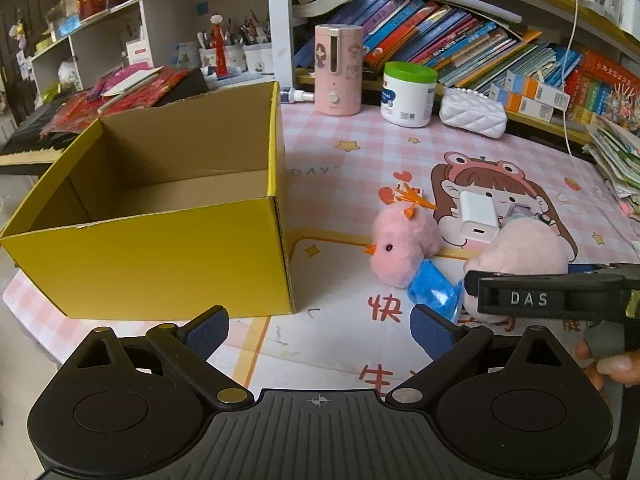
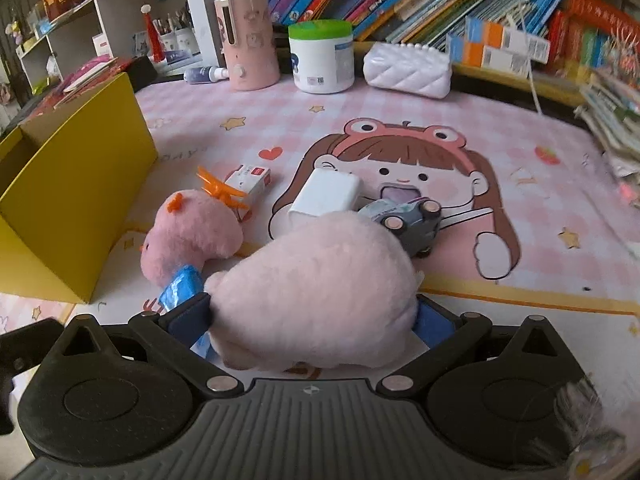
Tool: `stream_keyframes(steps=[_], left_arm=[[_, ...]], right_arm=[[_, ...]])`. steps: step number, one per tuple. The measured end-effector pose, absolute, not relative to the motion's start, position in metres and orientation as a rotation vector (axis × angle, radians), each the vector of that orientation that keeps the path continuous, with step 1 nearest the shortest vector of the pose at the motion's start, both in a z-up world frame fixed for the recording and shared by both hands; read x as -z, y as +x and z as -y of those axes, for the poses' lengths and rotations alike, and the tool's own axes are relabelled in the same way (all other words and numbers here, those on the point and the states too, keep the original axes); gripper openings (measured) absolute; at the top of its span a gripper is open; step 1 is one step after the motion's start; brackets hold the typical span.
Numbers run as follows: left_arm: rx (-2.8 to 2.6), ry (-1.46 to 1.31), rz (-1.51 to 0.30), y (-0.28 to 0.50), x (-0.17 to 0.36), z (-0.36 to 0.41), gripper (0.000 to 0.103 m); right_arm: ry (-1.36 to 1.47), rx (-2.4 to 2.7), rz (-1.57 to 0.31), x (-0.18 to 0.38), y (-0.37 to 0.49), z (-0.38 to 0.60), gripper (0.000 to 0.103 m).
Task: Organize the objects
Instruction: 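Grasp the blue packet with the left tool while the right tool grasps the large pink plush pig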
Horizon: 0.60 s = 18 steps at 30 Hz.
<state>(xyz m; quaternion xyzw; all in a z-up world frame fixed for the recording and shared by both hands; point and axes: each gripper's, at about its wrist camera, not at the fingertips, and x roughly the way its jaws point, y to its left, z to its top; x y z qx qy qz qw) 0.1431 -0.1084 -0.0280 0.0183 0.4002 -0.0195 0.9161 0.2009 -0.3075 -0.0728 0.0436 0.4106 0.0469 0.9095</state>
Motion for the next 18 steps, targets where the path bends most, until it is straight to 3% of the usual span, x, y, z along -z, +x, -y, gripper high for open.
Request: stream_keyframes(steps=[5, 8, 16, 18], left_arm=[[0.096, 0.027, -0.819, 0.146, 0.027, 0.117, 0.098], [0.149, 0.044, -0.805, 0.148, 0.029, 0.133, 0.096], [0.261, 0.006, -0.897, 0.174, 0.058, 0.171, 0.062], [0.249, -0.016, -0.909, 0.180, 0.064, 0.175, 0.058]], right_arm=[[0.129, -0.154, -0.830, 0.071, 0.201, 0.316, 0.091], [0.131, -0.150, -0.759, 0.057, 0.189, 0.322, 0.090], [0.087, -0.053, -0.616, 0.030, 0.161, 0.350, 0.091], [0.086, -0.038, -0.622, 0.031, 0.157, 0.357, 0.091]])
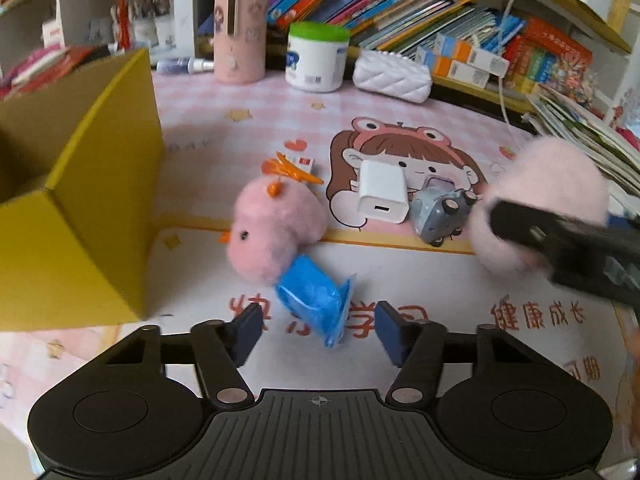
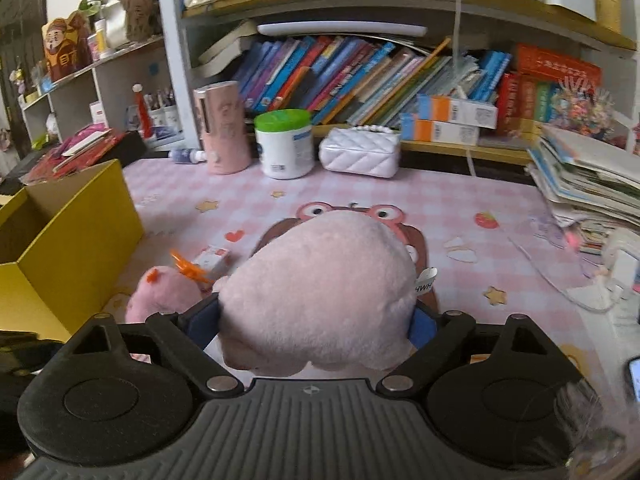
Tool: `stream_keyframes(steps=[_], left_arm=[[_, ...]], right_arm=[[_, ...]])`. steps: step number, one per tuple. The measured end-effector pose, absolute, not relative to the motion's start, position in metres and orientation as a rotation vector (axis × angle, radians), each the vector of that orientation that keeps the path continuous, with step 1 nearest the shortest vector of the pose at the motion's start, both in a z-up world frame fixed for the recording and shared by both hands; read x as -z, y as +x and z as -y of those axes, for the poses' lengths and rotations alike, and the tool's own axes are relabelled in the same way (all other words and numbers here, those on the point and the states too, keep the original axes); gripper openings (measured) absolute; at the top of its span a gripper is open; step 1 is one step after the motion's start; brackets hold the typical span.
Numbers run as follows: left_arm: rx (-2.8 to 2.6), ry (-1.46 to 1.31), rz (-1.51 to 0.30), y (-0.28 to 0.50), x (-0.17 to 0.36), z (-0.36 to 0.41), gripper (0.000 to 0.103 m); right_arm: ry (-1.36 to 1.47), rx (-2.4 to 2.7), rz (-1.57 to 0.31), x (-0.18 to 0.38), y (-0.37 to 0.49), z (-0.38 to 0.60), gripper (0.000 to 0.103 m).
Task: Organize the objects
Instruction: 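Grasp the blue packet with the left tool while the right tool grasps the large pink plush pig, then lift the blue packet with the left tool while the right tool lifts the plush pig toward the yellow box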
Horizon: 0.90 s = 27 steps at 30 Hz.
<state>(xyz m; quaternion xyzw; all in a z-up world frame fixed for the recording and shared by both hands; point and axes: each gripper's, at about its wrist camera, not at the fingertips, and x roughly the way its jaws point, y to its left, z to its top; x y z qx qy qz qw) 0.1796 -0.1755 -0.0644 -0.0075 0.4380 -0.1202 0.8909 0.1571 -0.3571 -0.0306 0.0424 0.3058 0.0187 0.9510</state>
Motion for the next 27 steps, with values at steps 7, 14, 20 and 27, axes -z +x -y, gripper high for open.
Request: stream_keyframes(steps=[7, 14, 20, 27], left_arm=[[0.193, 0.014, -0.909, 0.198, 0.078, 0.192, 0.058], [0.153, 0.042, -0.900, 0.201, 0.081, 0.191, 0.043], [0.180, -0.002, -0.896, 0.196, 0.073, 0.181, 0.037], [0.257, -0.007, -0.822, 0.173, 0.050, 0.171, 0.037]], right_arm=[[0.048, -0.050, -0.645, 0.034, 0.147, 0.365, 0.091], [0.036, -0.063, -0.660, 0.036, 0.144, 0.366, 0.091], [0.037, -0.050, -0.683, 0.038, 0.145, 0.364, 0.091], [0.064, -0.030, -0.736, 0.044, 0.147, 0.359, 0.091]])
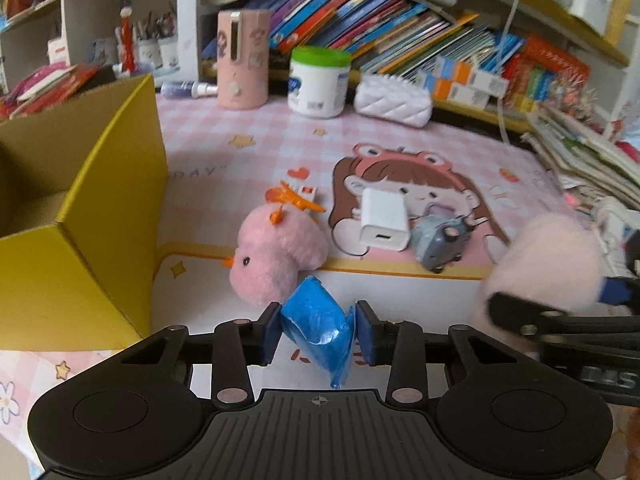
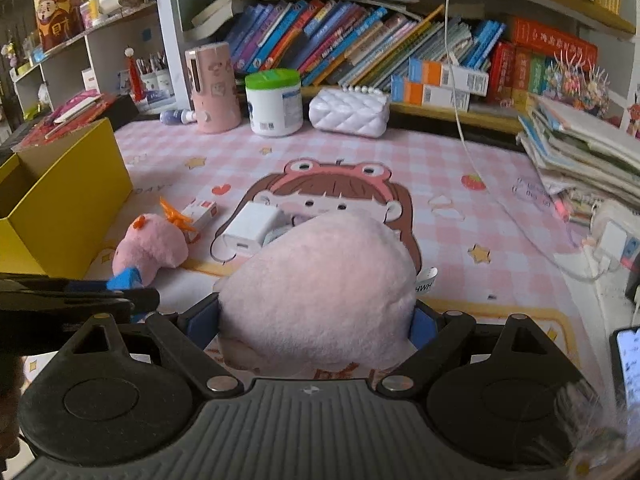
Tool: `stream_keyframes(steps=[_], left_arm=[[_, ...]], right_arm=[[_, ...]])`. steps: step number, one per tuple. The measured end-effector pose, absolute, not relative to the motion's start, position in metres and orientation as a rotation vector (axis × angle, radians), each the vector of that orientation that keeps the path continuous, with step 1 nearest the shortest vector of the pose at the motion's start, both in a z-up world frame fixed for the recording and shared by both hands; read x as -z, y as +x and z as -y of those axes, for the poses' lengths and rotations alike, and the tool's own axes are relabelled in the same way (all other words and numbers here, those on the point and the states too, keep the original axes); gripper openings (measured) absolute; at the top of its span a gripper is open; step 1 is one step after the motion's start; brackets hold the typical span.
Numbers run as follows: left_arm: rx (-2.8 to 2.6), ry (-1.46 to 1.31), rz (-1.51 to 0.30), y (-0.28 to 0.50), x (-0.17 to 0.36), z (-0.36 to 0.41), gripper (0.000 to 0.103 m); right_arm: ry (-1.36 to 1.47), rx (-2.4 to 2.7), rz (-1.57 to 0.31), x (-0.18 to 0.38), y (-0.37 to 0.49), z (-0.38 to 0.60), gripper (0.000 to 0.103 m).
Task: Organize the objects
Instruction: 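Lift the blue packet with the left tool while the right tool lifts the plush pig toward the yellow box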
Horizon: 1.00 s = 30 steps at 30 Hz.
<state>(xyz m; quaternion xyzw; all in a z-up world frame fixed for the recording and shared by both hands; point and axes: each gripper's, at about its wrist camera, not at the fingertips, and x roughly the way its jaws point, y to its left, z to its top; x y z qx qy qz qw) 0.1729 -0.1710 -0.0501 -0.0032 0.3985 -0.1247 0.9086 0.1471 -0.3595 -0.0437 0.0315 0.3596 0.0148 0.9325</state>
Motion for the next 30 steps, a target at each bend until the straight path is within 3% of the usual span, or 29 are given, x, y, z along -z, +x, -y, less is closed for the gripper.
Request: stream_keyframes(steps=[30], left_arm=[[0.230, -0.100, -0.745, 0.076, 0.027, 0.036, 0.037]], right_arm=[[-0.004, -0.128, -0.748, 0.026, 0.078, 0.231, 0.091]])
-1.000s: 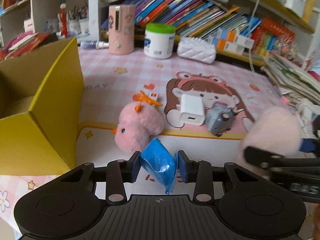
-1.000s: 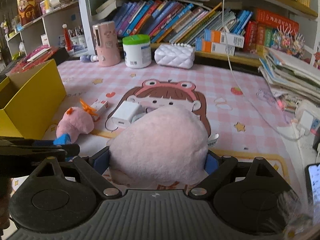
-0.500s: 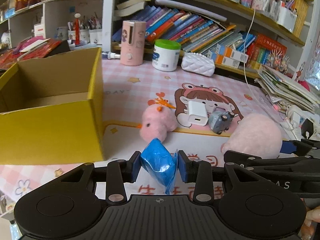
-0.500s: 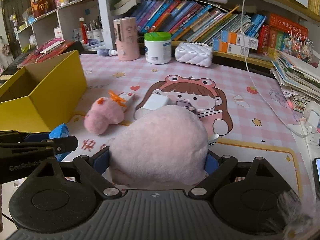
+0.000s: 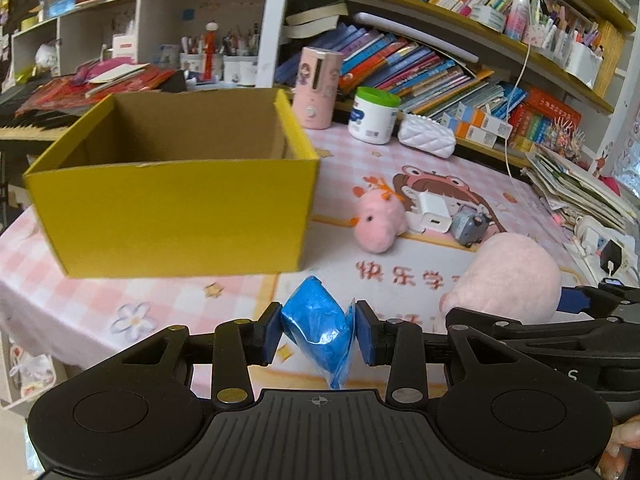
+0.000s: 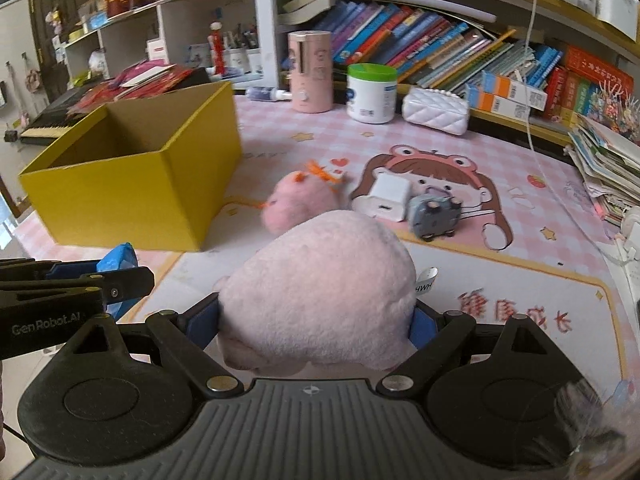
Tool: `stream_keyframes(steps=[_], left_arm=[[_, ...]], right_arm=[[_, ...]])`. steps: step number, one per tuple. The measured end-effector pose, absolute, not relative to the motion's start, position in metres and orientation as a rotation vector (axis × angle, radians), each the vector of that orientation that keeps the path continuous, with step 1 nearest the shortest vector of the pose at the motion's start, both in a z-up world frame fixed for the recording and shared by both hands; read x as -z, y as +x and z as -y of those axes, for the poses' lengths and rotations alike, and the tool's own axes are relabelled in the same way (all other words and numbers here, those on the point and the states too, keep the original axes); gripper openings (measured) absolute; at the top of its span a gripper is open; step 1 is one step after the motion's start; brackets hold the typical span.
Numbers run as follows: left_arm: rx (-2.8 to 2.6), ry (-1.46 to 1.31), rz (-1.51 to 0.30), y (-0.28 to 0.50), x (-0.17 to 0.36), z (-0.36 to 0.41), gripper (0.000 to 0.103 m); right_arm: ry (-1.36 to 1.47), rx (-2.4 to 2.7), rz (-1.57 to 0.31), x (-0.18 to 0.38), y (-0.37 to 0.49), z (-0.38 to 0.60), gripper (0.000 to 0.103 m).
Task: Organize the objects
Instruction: 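Lift the blue packet with the left tool while the right tool lifts the plush pig toward the yellow box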
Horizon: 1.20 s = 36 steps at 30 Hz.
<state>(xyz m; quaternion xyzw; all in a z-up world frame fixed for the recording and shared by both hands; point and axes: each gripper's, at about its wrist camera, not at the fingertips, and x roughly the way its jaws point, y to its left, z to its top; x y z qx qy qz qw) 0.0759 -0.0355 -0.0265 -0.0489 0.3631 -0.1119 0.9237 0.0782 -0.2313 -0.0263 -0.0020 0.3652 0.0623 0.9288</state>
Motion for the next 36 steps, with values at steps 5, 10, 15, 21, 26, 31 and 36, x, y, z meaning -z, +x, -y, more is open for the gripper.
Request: stream_keyframes(steps=[5, 10, 15, 21, 26, 31, 36], left_arm=[[0.217, -0.093, -0.752, 0.056, 0.026, 0.012, 0.036], [0.196, -0.084, -0.762, 0.035, 0.027, -0.013, 0.036], [0.179, -0.076, -0.770, 0.015, 0.028, -0.034, 0.036], [0.161, -0.073, -0.779, -0.005, 0.031, -0.055, 0.036], [0.137, -0.079, -0.773, -0.018, 0.030, -0.072, 0.036], [0.115, -0.089, -0.757, -0.025, 0.027, -0.086, 0.036], [0.099, -0.101, -0.738, -0.029, 0.024, -0.098, 0.036]], right_arm=[[-0.004, -0.147, -0.762, 0.027, 0.058, 0.204, 0.091], [0.010, -0.169, -0.776, 0.030, 0.040, 0.177, 0.091], [0.020, -0.196, -0.790, 0.035, 0.023, 0.154, 0.091], [0.025, -0.227, -0.805, 0.041, 0.004, 0.130, 0.091], [0.021, -0.256, -0.811, 0.044, -0.007, 0.111, 0.091], [0.011, -0.280, -0.804, 0.042, -0.013, 0.096, 0.091], [-0.003, -0.302, -0.792, 0.038, -0.014, 0.083, 0.091]])
